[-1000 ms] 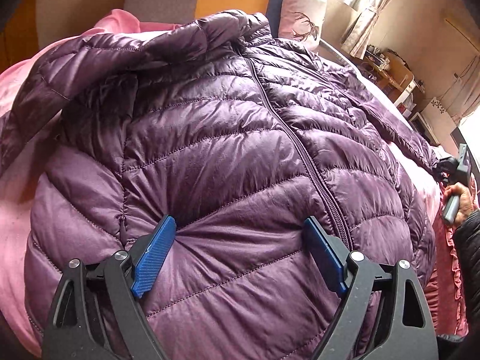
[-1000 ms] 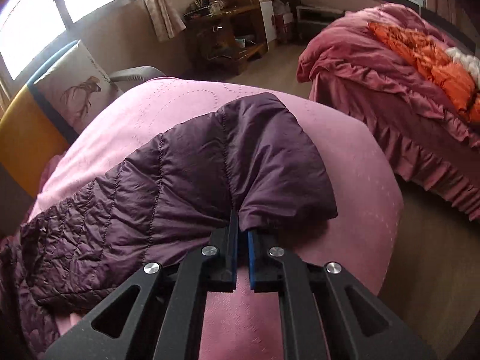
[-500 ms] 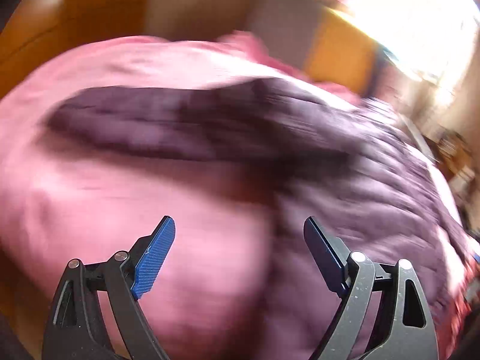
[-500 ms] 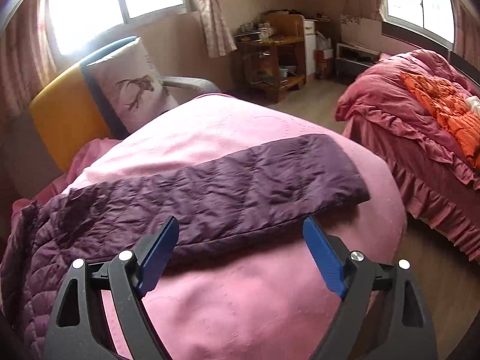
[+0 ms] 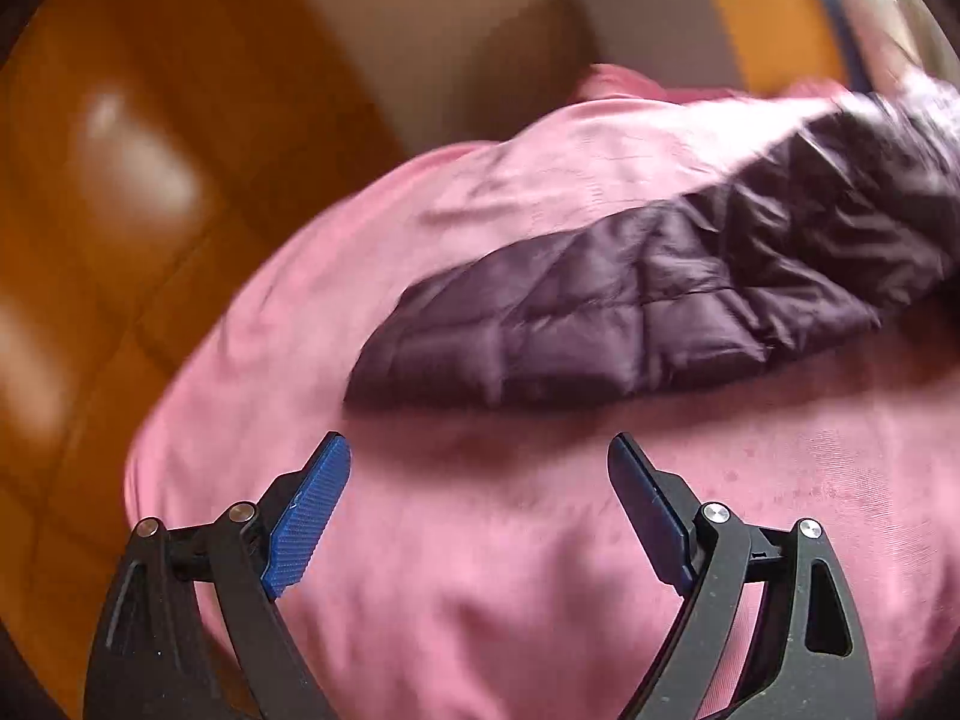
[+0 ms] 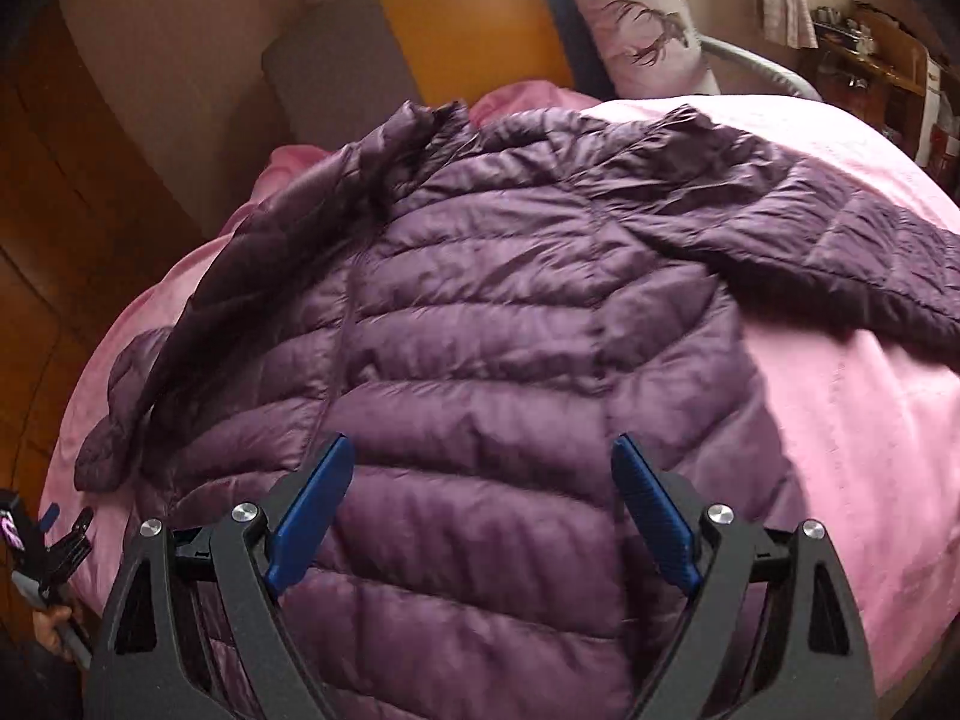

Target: Fold large clothes

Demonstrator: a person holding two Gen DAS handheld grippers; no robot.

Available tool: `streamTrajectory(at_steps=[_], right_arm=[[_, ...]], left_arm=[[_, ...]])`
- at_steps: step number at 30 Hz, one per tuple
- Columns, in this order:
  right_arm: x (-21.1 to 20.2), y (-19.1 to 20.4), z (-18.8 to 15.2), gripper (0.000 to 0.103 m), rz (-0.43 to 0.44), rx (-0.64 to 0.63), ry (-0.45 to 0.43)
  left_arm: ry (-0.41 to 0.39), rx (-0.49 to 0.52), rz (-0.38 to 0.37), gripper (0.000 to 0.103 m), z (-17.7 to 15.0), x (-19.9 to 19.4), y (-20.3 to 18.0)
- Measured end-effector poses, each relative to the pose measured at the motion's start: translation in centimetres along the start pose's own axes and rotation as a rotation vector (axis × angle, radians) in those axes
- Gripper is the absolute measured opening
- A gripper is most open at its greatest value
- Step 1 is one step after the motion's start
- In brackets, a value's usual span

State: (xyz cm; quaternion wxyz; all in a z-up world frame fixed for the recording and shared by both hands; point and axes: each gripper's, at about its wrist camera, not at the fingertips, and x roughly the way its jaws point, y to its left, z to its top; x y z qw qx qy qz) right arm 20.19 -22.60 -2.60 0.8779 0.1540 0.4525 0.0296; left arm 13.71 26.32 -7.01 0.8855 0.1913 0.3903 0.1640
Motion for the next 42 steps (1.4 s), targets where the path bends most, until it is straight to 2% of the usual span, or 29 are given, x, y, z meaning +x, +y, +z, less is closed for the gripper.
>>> streamTrajectory(at_steps=[3,6,7,8,9,10,13,15,22,24,27,30,31,34,36,39,42], right_arm=[[1.4,1.9,-0.7,0.088,-0.008,-0.027,0.025],[2.3,2.4,-0.9,0.090,-0.038,-0.034,0.032],[2.6,2.3,-1.0,0.089,-0.042,-0.031,0.036],[2.8,2.2,-1.0,0.089,-0.043,-0.026,0.038],[2.9,2.1,-1.0,0.090,-0.044,-0.025,0.037],[3.0,2.2,-1.1,0.090,-0.046,-0.026,0.035],[3.3,2.1,-1.2,0.092,-0.050,-0.038,0.027],[3.5,2.1,-1.3,0.093,-0.054,-0.049,0.018],[3.9,2.0,-1.7,0.097,-0.030,-0.057,-0.006],[4.0,2.0,-1.7,0.098,-0.022,-0.061,-0.015],[3.8,1.7,-1.9,0.098,-0.009,-0.061,-0.026],[3.7,1.4,-1.9,0.098,0.003,-0.060,-0.030],[3.7,1.4,-1.9,0.098,0.006,-0.060,-0.029],[3.6,1.3,-2.0,0.098,0.014,-0.063,-0.032],[3.7,1.3,-2.0,0.098,0.011,-0.067,-0.034],[3.7,1.6,-2.1,0.098,-0.005,-0.078,-0.032],[3.9,1.9,-2.1,0.098,-0.022,-0.086,-0.029]], left_arm=[[-0.013,0.121,0.006,0.087,1.0,1.8,-1.5],[-0.018,0.149,-0.015,0.083,1.9,3.1,-1.9],[-0.017,0.140,-0.033,0.068,2.3,3.5,-1.9],[-0.007,0.137,-0.053,0.048,2.5,3.8,-1.9],[0.014,0.137,-0.075,0.036,3.0,4.2,-1.8],[0.035,0.142,-0.083,0.018,3.4,4.5,-1.8],[0.043,0.085,-0.149,0.007,4.6,3.4,-0.6],[0.033,-0.004,-0.225,0.005,5.4,1.6,1.2],[-0.037,-0.445,-0.557,0.004,7.4,-6.1,10.8],[0.000,-0.555,-0.639,0.004,7.5,-6.9,12.1],[0.072,-0.681,-0.697,0.004,7.6,-6.3,12.8],[0.154,-0.792,-0.686,0.003,7.3,-4.0,12.8],[0.204,-0.855,-0.689,0.003,7.1,-2.1,12.9],[0.302,-0.954,-0.622,0.003,7.0,2.8,13.2],[0.355,-0.993,-0.566,0.003,7.5,5.5,13.4],[0.430,-1.030,-0.549,0.005,8.1,8.6,13.6],[0.434,-1.045,-0.525,0.024,8.6,9.3,14.2]])
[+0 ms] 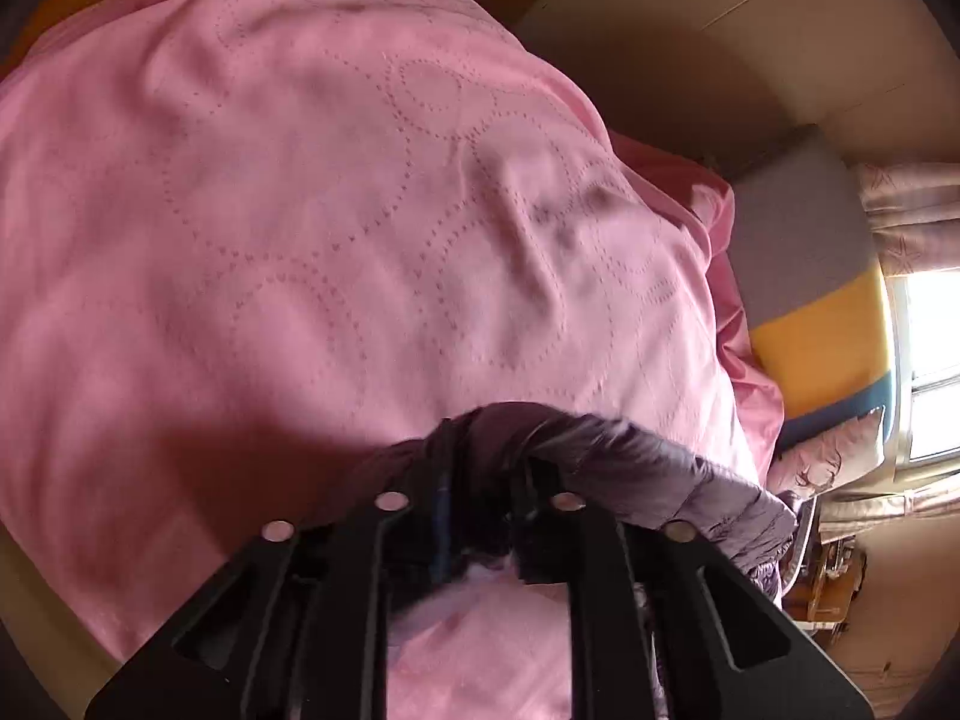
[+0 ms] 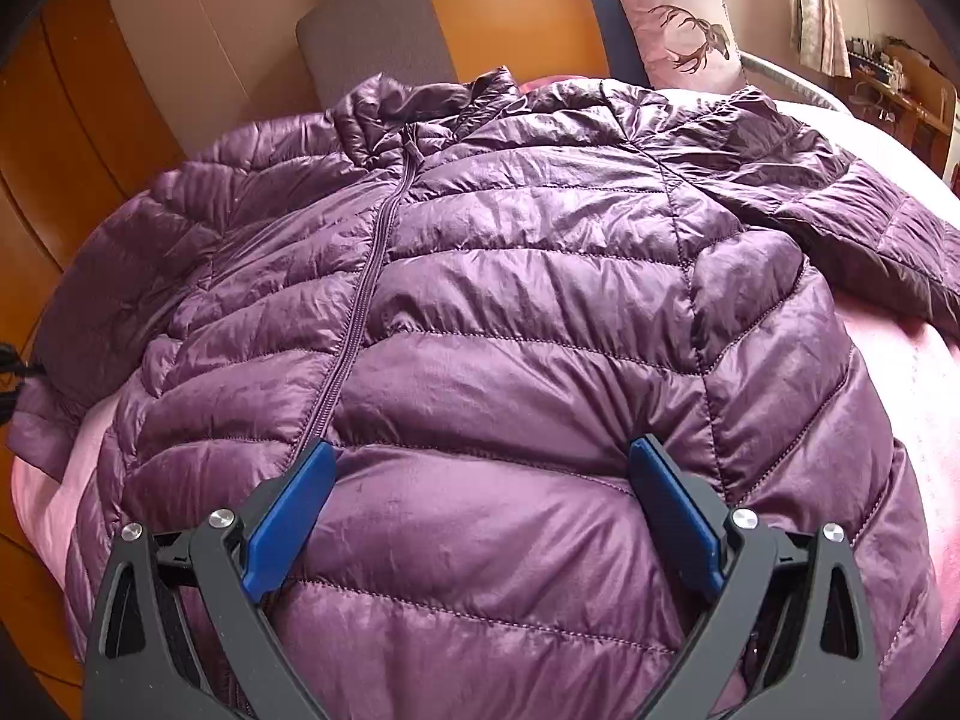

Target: Fold large clothes

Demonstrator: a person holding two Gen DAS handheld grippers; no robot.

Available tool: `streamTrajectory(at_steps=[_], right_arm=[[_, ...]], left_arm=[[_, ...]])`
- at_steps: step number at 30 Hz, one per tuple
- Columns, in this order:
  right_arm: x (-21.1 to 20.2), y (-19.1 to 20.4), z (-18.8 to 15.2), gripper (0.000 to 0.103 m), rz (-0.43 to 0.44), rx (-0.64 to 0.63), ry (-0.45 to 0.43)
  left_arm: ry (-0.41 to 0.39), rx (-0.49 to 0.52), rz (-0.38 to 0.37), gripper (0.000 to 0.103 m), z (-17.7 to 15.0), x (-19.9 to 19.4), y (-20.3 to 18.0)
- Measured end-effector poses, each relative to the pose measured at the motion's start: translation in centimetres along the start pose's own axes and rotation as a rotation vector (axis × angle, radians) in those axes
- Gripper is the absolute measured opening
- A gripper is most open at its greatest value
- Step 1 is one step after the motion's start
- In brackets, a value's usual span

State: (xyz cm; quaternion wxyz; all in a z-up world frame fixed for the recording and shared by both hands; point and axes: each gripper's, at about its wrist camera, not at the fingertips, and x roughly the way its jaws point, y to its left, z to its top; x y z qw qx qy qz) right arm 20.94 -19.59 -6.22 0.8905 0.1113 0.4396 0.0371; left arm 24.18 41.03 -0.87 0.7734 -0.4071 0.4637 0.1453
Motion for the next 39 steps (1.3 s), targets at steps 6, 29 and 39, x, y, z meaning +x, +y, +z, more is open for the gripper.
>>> streamTrajectory(at_steps=[6,29,39], right_arm=[[0.3,0.3,-0.1,0.099,-0.029,-0.018,0.001],[0.8,1.0,-0.3,0.101,-0.092,-0.054,-0.002],[0.8,1.1,-0.3,0.101,-0.094,-0.052,-0.004]], left_arm=[[-0.137,0.054,0.120,0.073,0.4,-3.0,2.1],[-0.279,-0.108,-0.401,0.092,-7.5,-3.1,14.0],[-0.136,0.027,-0.283,0.011,-6.6,-0.5,9.2]])
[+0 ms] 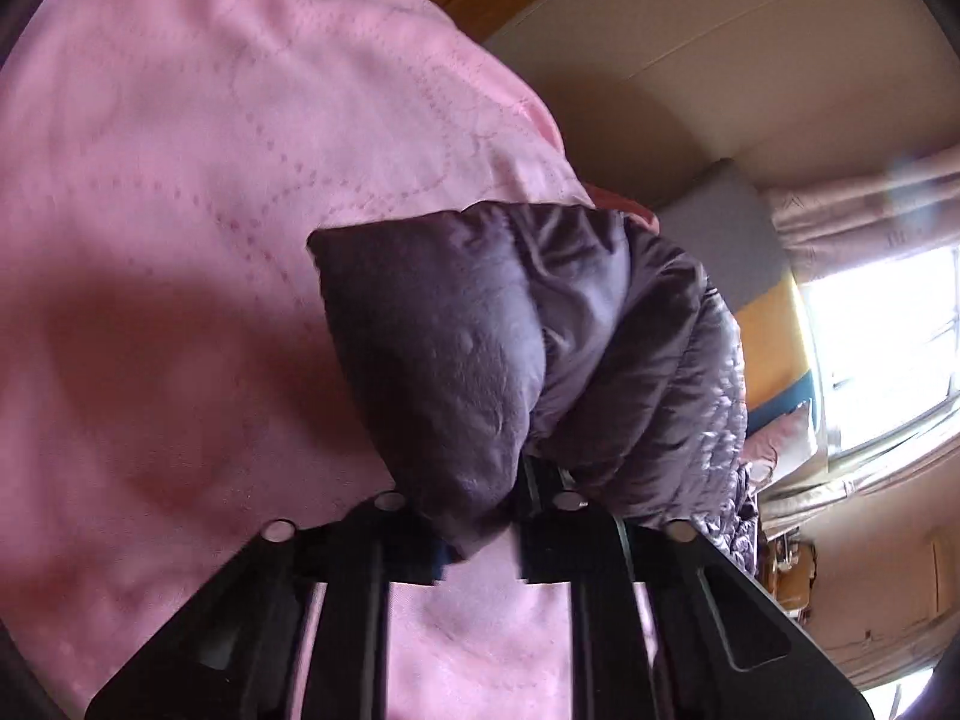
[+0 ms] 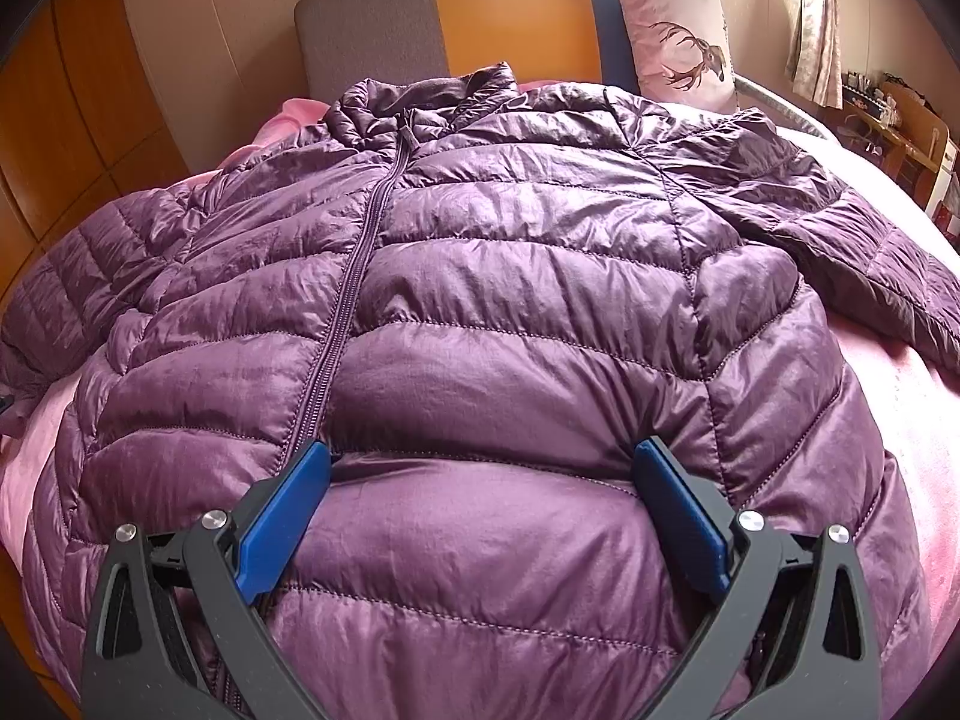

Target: Fold large clothes

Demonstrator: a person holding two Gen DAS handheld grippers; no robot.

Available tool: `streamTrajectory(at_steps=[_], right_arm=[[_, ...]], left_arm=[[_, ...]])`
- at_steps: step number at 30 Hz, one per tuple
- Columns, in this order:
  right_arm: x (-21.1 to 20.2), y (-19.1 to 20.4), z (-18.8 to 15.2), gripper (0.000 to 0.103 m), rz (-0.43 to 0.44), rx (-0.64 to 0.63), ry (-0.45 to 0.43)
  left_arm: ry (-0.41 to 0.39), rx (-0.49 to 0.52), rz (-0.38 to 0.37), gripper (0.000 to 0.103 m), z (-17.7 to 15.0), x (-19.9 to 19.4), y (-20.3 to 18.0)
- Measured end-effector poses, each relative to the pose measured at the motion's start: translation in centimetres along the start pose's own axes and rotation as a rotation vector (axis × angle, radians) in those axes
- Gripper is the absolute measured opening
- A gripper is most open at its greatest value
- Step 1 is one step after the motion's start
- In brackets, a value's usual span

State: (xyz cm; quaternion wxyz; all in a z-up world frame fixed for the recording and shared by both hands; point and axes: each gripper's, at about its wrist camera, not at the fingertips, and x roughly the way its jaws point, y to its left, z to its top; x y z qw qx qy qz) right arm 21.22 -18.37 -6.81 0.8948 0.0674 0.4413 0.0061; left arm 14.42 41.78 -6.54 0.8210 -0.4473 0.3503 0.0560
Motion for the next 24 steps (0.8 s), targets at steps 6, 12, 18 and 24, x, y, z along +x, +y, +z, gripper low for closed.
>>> streamTrajectory(at_steps=[6,12,18,24], right_arm=[[0.0,-0.1,0.0,0.101,0.003,0.005,-0.006],[-0.2,-0.3,-0.1,0.101,0.013,0.011,-0.017],[-0.3,-0.6,-0.2,0.101,0.022,0.013,-0.024],[-0.3,-0.7,0.0,0.101,0.031,0.014,-0.015]], left_arm=[[-0.005,-0.080,-0.144,0.007,1.2,-7.6,-1.9],[-0.007,-0.123,0.092,0.007,2.1,-8.2,0.1],[0.028,-0.097,0.389,0.009,0.3,-2.4,3.3],[-0.097,-0.048,0.524,0.061,-0.5,-4.5,0.0]])
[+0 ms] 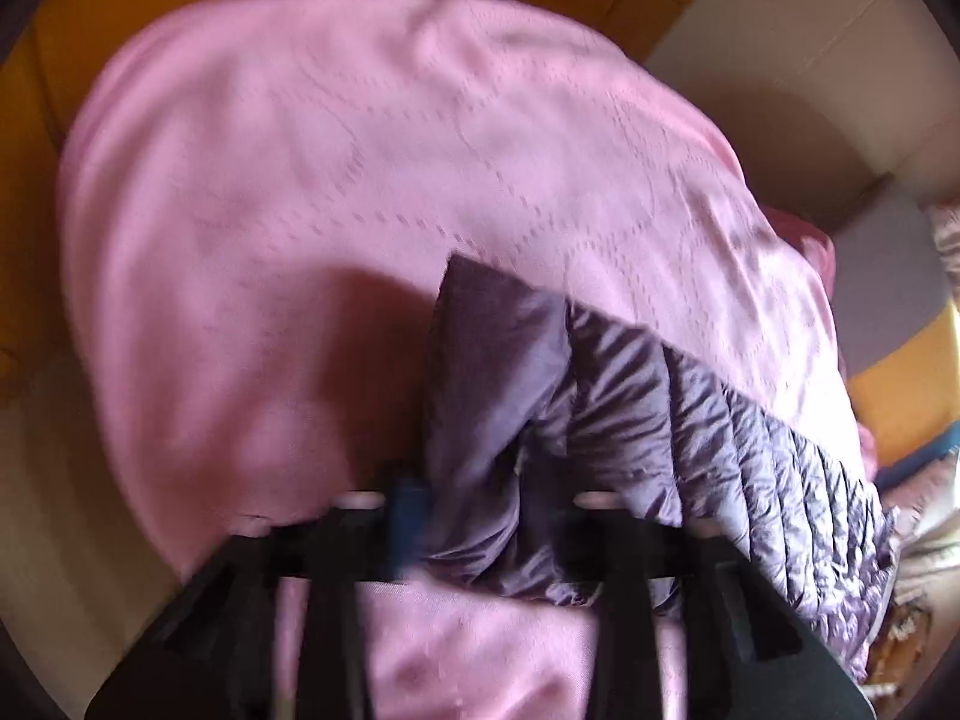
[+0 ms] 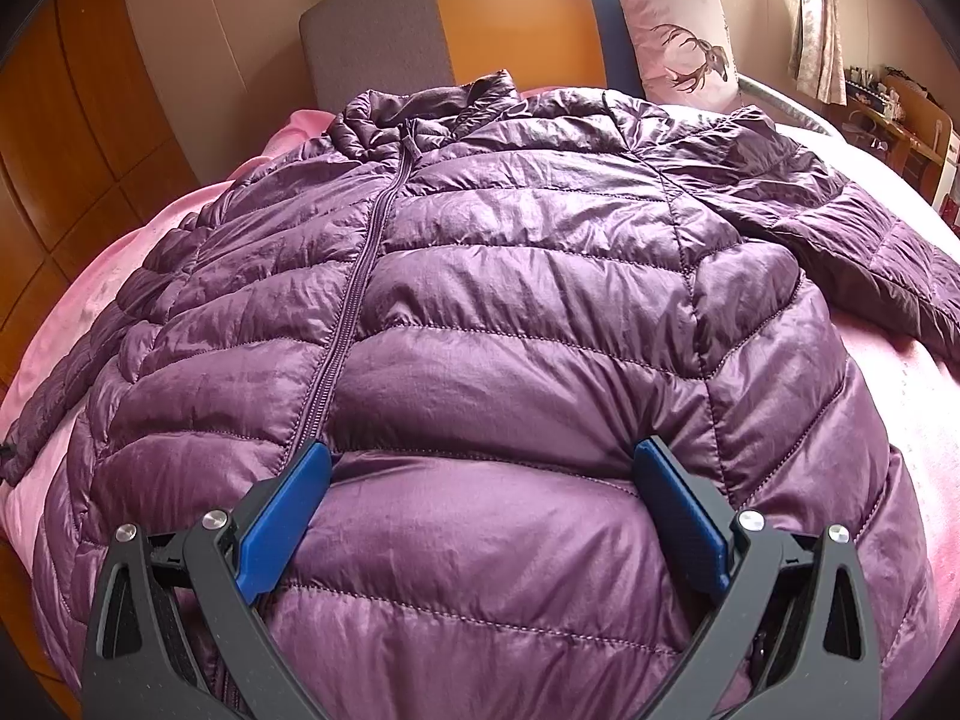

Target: Fold large clothes

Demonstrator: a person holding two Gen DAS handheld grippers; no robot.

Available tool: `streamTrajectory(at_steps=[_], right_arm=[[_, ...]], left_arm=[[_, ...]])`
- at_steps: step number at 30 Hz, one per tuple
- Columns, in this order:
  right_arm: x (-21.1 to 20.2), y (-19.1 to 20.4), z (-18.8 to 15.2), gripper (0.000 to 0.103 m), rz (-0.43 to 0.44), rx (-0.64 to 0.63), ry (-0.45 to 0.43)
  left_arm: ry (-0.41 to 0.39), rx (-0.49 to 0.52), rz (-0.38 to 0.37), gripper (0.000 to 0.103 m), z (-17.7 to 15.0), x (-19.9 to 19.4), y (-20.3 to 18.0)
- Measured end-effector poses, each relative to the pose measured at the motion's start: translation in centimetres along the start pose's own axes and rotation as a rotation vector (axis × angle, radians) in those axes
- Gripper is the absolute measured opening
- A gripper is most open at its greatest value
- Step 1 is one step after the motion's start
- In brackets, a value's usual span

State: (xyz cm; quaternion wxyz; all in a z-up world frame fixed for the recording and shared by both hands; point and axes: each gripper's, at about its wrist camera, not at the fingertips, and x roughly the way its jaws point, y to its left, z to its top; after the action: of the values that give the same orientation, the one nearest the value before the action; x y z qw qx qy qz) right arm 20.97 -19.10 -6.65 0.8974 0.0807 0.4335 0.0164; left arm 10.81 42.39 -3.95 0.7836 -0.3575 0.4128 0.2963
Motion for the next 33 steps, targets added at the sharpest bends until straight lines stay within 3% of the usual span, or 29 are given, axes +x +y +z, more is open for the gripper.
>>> streamTrajectory(at_steps=[1,4,7,10,12,15,17,20,21,22,23,25,28,33], right_arm=[[-0.2,0.0,0.1,0.101,0.004,-0.003,0.007],[-1.4,-0.7,0.3,0.101,0.034,0.000,0.027],[-3.7,-3.0,0.2,0.101,0.022,0.055,-0.009],[-6.3,-6.8,-0.1,0.101,-0.032,0.132,-0.053],[-7.4,-9.5,-0.8,0.101,-0.075,0.179,-0.043],[-8.3,-12.4,-2.6,0.101,-0.107,0.219,0.000],[-8.7,-13.2,-4.2,0.099,-0.091,0.219,0.041],[-9.4,-12.9,-6.1,0.078,-0.019,0.177,0.084],[-9.6,-12.6,-6.7,0.065,0.012,0.169,0.099],[-9.8,-12.3,-7.2,0.050,0.043,0.166,0.111],[-9.9,-12.1,-7.6,0.044,0.064,0.159,0.117],[-10.3,-11.3,-8.1,0.019,0.063,0.117,0.114],[-11.6,-11.8,-8.7,0.009,0.082,0.111,0.107],[-11.1,-12.6,-10.2,0.008,0.062,0.067,0.163]], left_arm=[[-0.035,0.000,0.000,0.077,-0.7,-0.9,-0.1],[-0.087,0.056,-0.083,0.078,-2.4,-3.6,-1.3],[-0.061,0.217,-0.283,0.078,-6.3,-6.1,-4.3],[0.049,0.435,-0.482,0.078,-12.1,-7.0,-8.0],[0.155,0.561,-0.574,0.077,-16.5,-6.8,-10.0],[0.292,0.670,-0.650,0.065,-21.1,-6.1,-11.8],[0.359,0.748,-0.630,0.057,-24.3,-5.4,-12.4],[0.393,0.775,-0.598,0.044,-26.7,-4.7,-12.0],[0.389,0.770,-0.600,0.038,-27.1,-4.7,-11.6],[0.395,0.771,-0.603,0.025,-27.3,-4.8,-11.3],[0.393,0.777,-0.598,0.019,-27.4,-4.9,-11.2],[0.372,0.814,-0.571,0.011,-27.6,-5.1,-11.1],[0.376,0.832,-0.546,0.008,-27.7,-5.4,-10.1],[0.410,0.843,-0.490,0.008,-28.0,-5.0,-8.6]])
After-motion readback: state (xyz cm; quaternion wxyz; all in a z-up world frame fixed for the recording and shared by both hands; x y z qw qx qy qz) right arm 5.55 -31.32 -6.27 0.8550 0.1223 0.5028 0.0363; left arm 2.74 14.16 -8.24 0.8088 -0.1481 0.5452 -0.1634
